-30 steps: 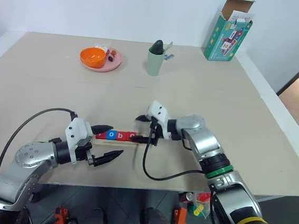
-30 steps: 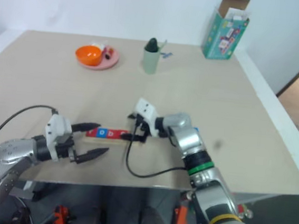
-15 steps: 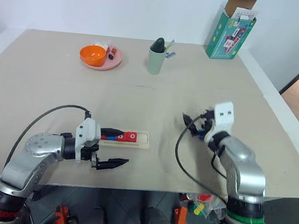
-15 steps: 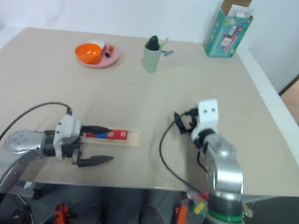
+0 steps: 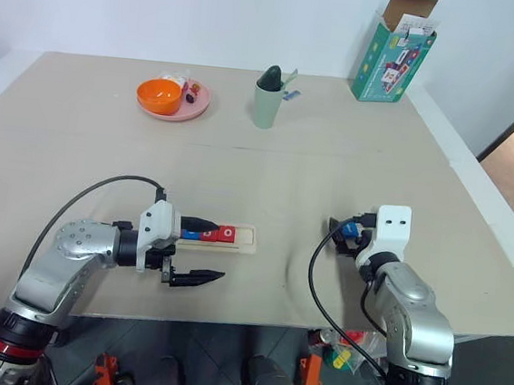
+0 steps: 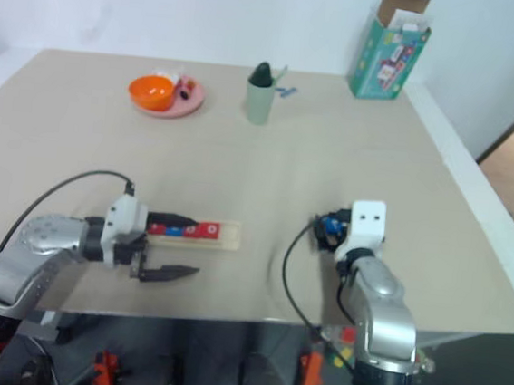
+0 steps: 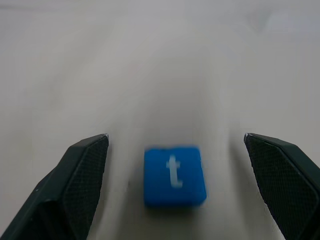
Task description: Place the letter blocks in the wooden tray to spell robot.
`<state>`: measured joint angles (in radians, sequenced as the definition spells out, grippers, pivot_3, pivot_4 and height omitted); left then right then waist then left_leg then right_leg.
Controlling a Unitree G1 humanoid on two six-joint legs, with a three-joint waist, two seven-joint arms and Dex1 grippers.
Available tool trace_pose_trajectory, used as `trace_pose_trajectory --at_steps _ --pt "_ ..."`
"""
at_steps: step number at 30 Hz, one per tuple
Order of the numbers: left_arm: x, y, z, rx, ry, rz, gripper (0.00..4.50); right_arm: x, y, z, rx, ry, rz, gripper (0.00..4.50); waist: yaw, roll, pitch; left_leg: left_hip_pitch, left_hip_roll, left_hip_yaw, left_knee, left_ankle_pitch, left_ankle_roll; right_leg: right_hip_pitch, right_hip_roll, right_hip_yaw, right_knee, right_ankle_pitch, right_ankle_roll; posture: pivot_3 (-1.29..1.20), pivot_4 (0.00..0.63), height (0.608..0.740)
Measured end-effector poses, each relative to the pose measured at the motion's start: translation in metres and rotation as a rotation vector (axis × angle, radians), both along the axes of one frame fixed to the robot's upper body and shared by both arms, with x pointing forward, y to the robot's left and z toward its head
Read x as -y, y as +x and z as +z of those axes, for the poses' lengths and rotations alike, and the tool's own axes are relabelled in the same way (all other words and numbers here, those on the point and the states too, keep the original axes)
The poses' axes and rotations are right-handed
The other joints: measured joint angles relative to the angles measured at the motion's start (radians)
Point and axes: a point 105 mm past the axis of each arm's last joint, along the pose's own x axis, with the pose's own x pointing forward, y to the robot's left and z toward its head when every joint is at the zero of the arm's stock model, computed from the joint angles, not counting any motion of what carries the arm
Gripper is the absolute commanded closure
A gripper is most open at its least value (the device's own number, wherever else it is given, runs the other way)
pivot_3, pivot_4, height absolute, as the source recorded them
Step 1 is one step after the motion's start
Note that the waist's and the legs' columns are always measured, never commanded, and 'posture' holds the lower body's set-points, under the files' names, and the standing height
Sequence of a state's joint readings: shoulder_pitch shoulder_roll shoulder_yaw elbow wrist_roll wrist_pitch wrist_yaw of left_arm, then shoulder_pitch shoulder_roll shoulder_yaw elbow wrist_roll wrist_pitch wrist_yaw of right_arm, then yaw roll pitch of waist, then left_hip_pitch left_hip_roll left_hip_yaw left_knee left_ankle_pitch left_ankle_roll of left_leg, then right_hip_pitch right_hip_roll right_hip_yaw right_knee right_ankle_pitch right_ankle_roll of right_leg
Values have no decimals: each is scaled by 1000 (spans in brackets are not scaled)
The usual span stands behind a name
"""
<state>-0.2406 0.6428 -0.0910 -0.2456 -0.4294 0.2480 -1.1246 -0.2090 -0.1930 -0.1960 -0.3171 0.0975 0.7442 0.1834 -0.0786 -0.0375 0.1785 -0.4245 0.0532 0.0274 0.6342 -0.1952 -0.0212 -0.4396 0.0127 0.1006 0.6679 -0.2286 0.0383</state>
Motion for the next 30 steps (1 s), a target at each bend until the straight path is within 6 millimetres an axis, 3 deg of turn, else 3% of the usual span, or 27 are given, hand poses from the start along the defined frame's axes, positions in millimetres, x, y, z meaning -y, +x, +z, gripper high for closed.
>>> trace_pose_trajectory --at_steps 1,4,11,15,19,25,30 --pt "0 0 0 1 0 0 0 -1 0 -3 -9 7 1 9 0 0 0 0 0 0 0 0 0 0 0 0 0 0 1 0 150 740" --pt "0 0 0 2 -1 3 0 -2 -1 -4 -5 14 0 841 0 0 0 0 0 0 0 0 0 0 0 0 0 1 2 0 150 740" --pt "-1 1 -1 3 6 12 0 -5 -1 -6 3 40 -20 3246 0 0 0 0 0 0 0 0 0 0 0 0 0 0 0 0 150 740" --pt "-1 2 -2 4 7 22 0 -9 -3 -6 5 29 -18 3275 0 0 0 0 0 0 0 0 0 0 0 0 0 0 0 0 150 740" --pt "-1 2 -2 10 10 31 0 -31 -16 -6 -19 35 52 3275 -1 0 0 0 1 0 0 0 0 0 1 0 0 0 0 0 150 740" --pt "-3 4 -5 7 19 40 0 -95 -30 -5 -66 45 298 3275 0 0 0 0 1 0 1 0 0 0 0 -1 0 0 -3 0 150 740" --pt "-4 3 -8 -2 24 46 0 -95 -29 -3 -70 29 309 3275 2 0 0 0 0 0 2 0 0 1 -1 0 -1 0 -2 0 150 740"
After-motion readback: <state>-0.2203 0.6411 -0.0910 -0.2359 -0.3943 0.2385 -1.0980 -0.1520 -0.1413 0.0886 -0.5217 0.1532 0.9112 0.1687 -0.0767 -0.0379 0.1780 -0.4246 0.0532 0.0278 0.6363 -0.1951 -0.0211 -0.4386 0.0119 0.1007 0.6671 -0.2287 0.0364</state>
